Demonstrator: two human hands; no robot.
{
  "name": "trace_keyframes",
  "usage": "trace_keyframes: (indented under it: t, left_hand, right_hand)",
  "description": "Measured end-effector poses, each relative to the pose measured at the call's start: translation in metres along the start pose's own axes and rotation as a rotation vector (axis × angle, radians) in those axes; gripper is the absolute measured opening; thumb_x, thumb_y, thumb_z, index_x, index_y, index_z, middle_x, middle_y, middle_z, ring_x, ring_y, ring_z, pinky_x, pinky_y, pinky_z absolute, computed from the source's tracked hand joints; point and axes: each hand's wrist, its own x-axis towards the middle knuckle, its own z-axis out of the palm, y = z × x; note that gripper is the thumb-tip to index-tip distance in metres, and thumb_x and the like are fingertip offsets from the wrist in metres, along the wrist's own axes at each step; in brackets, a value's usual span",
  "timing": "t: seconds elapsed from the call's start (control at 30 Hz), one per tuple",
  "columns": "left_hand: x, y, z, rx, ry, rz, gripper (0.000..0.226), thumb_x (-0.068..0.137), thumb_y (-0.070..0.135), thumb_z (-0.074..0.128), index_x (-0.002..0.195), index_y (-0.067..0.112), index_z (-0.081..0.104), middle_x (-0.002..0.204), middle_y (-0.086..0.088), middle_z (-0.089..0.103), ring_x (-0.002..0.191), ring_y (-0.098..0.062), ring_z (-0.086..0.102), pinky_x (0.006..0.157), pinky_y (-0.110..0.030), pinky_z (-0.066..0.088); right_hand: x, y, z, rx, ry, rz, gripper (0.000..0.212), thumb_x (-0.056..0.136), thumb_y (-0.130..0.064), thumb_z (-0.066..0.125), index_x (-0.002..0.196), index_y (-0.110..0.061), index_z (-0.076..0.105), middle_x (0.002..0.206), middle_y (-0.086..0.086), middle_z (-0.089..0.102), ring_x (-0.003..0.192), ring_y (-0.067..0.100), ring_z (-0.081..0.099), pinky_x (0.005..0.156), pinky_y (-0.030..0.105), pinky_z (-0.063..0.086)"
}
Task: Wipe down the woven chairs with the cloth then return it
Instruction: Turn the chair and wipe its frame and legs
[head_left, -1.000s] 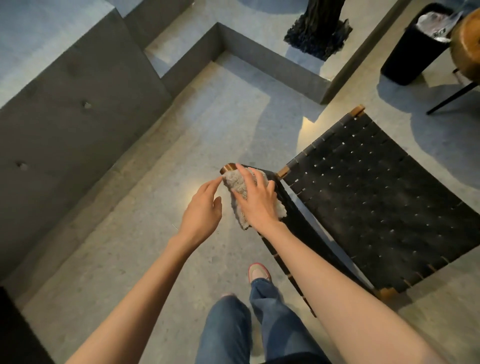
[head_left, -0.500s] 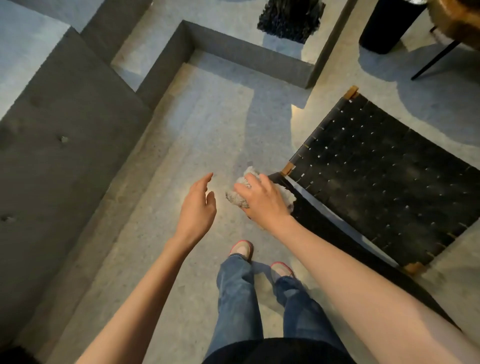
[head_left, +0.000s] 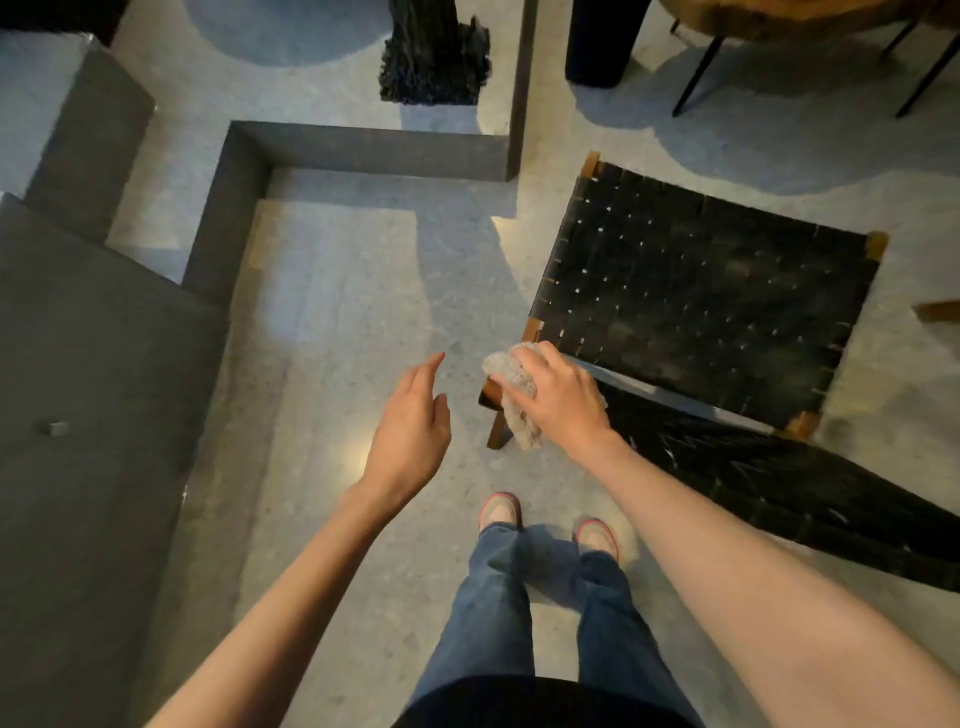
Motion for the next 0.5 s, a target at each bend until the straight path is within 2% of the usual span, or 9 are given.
trace_keyframes:
  t: [0.13,0.27,0.37,0.43,0.5]
  left_hand:
    - [-0.001,0.028,0.011,0.031,-0.039,0.089,0.048,0.098,0.009,0.041,0.145,0.012,0.032,0.148,-0.007,0.035,0.135,-0.02,0.034,0.103,-0.017,0.022]
    - [-0.004,0.07,0.042,0.038,-0.147,0.198,0.048,0.096,0.009,0.045,0.143,0.012,0.035,0.145,-0.006,0.038,0.131,-0.022,0.04,0.1,-0.022,0.033]
    - [-0.012,0.104,0.076,0.076,-0.257,0.216,0.051,0.097,0.007,0.044,0.146,0.015,0.031,0.15,-0.007,0.033,0.134,-0.025,0.038,0.106,-0.032,0.035]
    - [-0.021,0.124,0.099,0.124,-0.318,0.255,0.054,0.096,0.006,0.045,0.147,0.015,0.029,0.151,-0.006,0.031,0.134,-0.026,0.038,0.107,-0.033,0.035]
    - [-0.033,0.143,0.123,0.155,-0.367,0.289,0.055,0.096,0.006,0.046,0.147,0.014,0.028,0.151,-0.006,0.03,0.135,-0.025,0.036,0.107,-0.034,0.036]
  right_hand:
    - [-0.04,0.027,-0.011,-0.105,-0.07,0.006,0.048,0.094,-0.045,0.05,0.136,-0.023,0.047,0.133,0.006,0.049,0.119,0.027,0.05,0.091,0.041,0.049]
    - [-0.092,0.058,-0.015,-0.221,0.037,0.178,0.046,0.089,-0.052,0.049,0.129,-0.028,0.05,0.124,0.003,0.048,0.103,0.025,0.051,0.075,0.037,0.048]
    - [-0.131,0.086,-0.017,-0.31,0.115,0.343,0.051,0.08,-0.047,0.068,0.124,-0.028,0.051,0.119,0.004,0.05,0.095,0.025,0.053,0.075,0.035,0.048]
    - [-0.155,0.104,-0.022,-0.319,0.179,0.412,0.061,0.067,-0.04,0.082,0.12,-0.026,0.054,0.113,0.007,0.053,0.087,0.026,0.054,0.072,0.038,0.05]
    - [-0.178,0.125,-0.031,-0.34,0.222,0.448,0.065,0.058,-0.035,0.088,0.115,-0.024,0.057,0.108,0.008,0.053,0.082,0.027,0.053,0.068,0.037,0.05]
